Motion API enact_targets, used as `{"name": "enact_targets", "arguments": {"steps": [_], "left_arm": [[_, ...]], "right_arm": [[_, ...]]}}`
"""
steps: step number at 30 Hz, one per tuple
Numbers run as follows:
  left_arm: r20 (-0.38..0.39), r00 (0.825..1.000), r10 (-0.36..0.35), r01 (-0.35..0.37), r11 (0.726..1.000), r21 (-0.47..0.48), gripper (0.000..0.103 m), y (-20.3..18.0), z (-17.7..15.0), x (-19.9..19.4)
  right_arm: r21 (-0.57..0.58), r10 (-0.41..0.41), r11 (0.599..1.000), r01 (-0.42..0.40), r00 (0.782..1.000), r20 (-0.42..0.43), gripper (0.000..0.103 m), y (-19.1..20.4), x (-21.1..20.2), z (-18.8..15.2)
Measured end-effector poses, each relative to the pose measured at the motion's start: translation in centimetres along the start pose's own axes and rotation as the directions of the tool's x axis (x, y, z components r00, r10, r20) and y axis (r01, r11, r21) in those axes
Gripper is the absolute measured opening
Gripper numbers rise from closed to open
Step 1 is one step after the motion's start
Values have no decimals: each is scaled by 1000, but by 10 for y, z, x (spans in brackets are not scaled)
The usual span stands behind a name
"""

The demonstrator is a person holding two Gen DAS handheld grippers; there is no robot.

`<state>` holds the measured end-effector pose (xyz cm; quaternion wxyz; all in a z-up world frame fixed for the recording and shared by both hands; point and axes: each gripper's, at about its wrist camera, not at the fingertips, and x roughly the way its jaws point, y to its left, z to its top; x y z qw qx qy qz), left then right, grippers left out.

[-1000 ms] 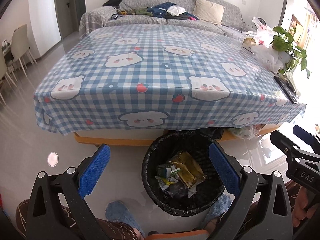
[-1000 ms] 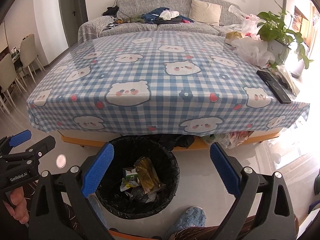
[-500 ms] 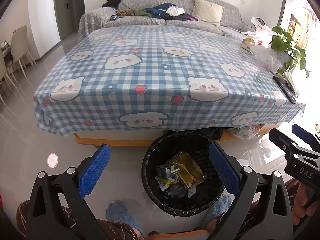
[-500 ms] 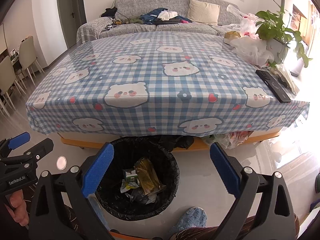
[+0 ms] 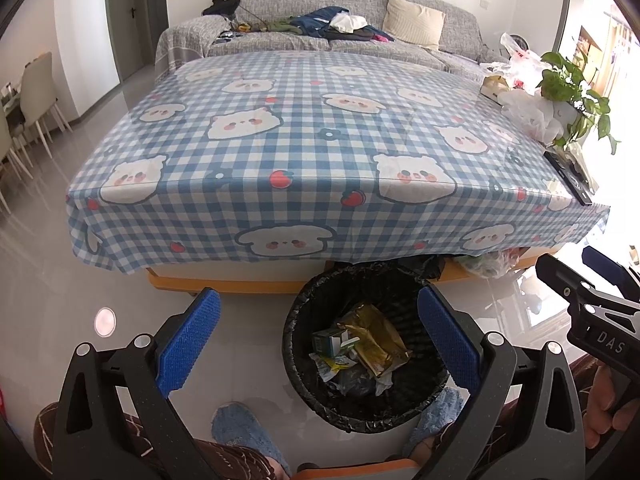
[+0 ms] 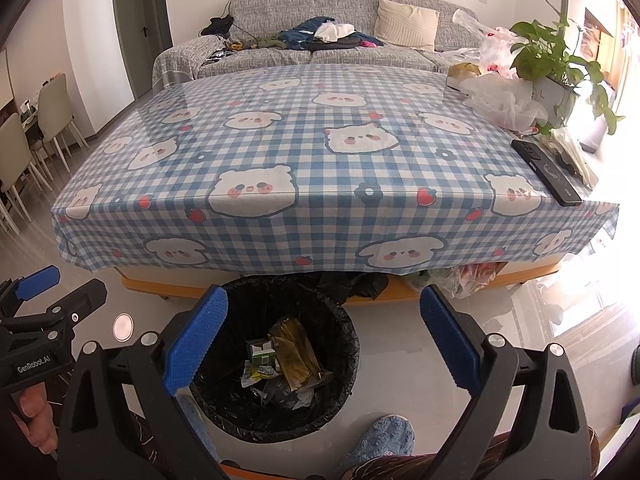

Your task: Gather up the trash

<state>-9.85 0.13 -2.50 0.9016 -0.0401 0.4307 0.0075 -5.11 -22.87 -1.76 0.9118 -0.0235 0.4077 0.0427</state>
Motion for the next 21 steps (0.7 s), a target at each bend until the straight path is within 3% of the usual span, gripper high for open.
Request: {"name": "enact_targets", "arguments": {"steps": [21], "left_arm": [[-2,1000,4,-4,1000,1,97,0,0,0]], "right_arm": [[1,-1,1000,1,1000,-1,93,0,1,0]]}}
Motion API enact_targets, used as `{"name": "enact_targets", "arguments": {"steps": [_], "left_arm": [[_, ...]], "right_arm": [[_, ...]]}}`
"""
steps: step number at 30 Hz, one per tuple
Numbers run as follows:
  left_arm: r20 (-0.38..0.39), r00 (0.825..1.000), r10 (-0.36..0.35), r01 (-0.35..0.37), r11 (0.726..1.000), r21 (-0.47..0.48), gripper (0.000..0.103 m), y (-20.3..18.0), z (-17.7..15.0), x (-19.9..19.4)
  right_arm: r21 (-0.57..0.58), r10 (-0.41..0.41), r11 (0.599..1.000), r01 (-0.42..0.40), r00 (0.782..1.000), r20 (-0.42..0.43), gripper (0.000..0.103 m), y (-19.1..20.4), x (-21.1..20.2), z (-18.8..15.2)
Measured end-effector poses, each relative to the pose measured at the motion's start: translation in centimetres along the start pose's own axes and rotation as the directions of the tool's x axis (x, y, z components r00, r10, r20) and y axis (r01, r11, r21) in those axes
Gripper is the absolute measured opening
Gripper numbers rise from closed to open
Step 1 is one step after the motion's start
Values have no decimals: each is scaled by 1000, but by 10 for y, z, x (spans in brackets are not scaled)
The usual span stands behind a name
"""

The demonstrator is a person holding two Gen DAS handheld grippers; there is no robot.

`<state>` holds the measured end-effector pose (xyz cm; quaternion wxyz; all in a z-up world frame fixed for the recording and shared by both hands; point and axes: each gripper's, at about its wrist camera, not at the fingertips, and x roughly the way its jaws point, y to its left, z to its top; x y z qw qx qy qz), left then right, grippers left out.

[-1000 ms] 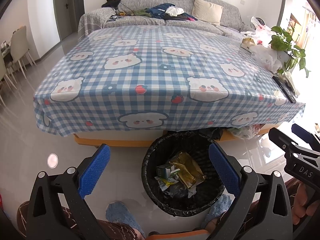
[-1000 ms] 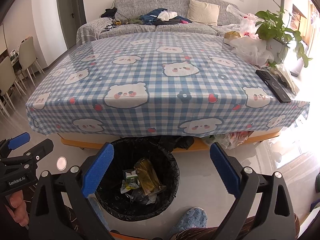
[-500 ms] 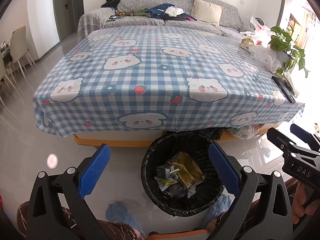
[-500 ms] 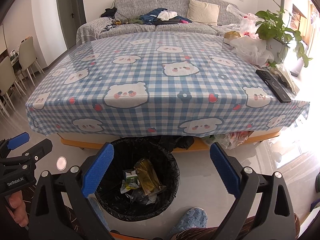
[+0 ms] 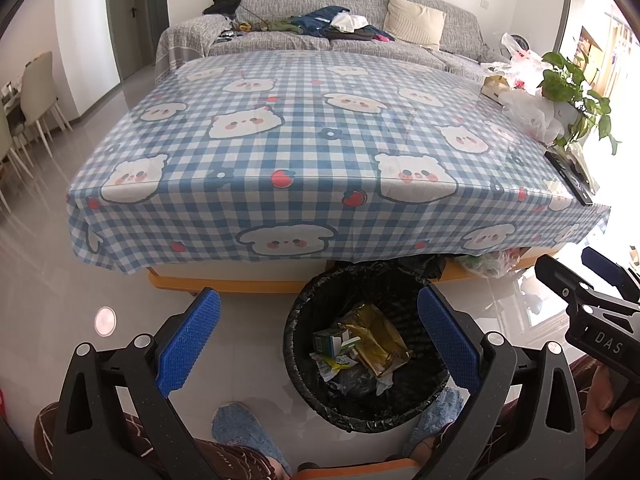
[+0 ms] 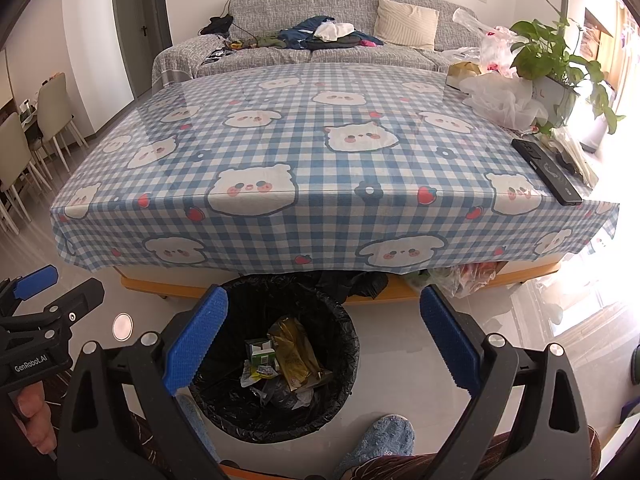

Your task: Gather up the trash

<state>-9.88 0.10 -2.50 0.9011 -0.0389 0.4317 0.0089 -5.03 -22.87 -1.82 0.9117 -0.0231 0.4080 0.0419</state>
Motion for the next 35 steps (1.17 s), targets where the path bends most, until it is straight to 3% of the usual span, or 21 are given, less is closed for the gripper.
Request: {"name": "enact_targets", "arguments": {"steps": [6,35], "left_arm": [[-28,999,-15,14,1000,-23,97,5,0,4],[-22,1000,-10,10,1000,4,97,2,1,5]], "right_arm": [[0,1,1000,-1,1000,0,93,0,0,0],[-1,-1,1000,1,1000,0,93,0,0,0]]}}
